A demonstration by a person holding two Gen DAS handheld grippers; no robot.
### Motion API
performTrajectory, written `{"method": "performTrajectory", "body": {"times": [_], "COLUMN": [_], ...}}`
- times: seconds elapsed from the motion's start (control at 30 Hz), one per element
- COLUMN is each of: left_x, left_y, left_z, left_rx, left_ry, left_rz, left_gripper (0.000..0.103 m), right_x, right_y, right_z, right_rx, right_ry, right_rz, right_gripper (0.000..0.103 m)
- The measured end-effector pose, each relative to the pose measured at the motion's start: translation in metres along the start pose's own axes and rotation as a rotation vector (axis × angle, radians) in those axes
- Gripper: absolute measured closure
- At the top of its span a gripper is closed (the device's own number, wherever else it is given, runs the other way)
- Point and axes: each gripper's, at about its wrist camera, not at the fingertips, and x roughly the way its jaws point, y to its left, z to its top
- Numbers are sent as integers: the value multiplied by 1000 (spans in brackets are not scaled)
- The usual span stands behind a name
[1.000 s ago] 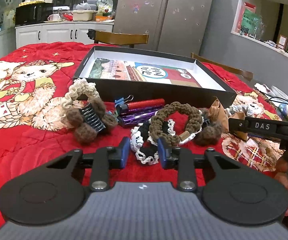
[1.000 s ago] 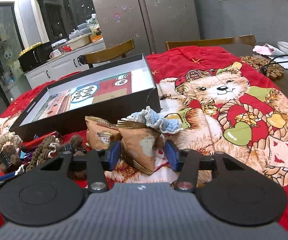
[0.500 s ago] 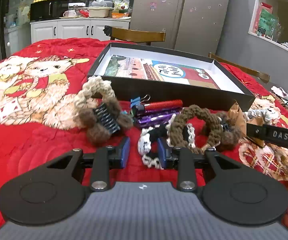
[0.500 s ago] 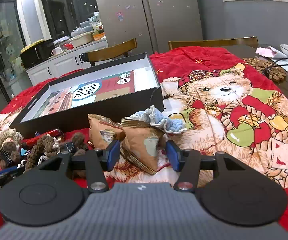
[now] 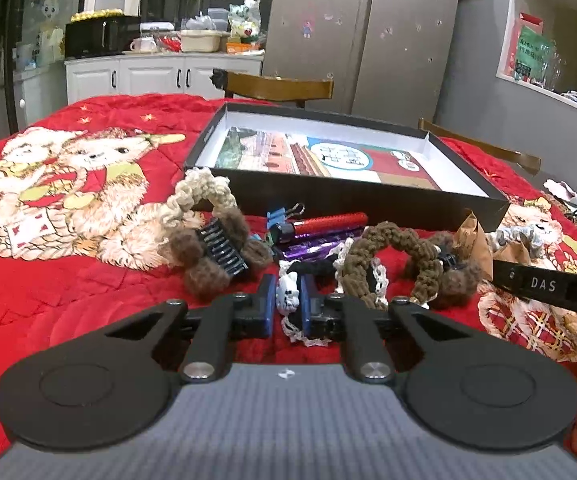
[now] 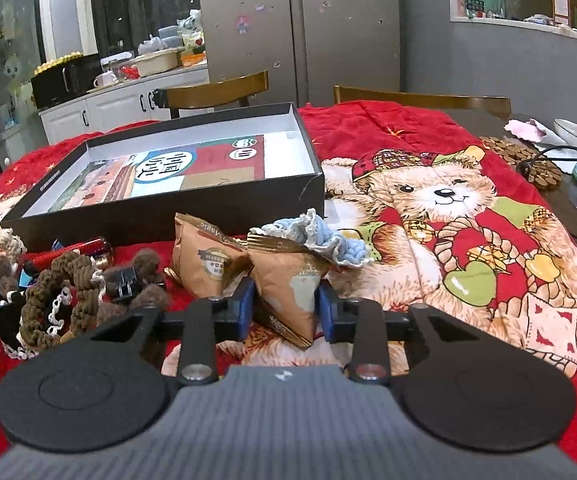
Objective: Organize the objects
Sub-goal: 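Lift both held items and carry them over the open black box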
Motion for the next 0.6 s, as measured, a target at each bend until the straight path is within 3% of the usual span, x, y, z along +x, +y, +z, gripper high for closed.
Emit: {"method": "performTrajectory", "body": {"times": [0.33, 0.6], "left_x": [-21, -53], "left_y": [-5, -20], "left_z": [-4, -13], "left_rx": [38, 119], "left_ry": [-100, -304], "left_rz": [31, 46], "left_gripper": [87, 87], "right_x": [-5, -11], "right_y": [1, -3], "right_z": [0, 0], "right_rx": [-1, 16], "right_ry": [-31, -50], "right_rz": [-6, 33], "right_gripper": [68, 68]}}
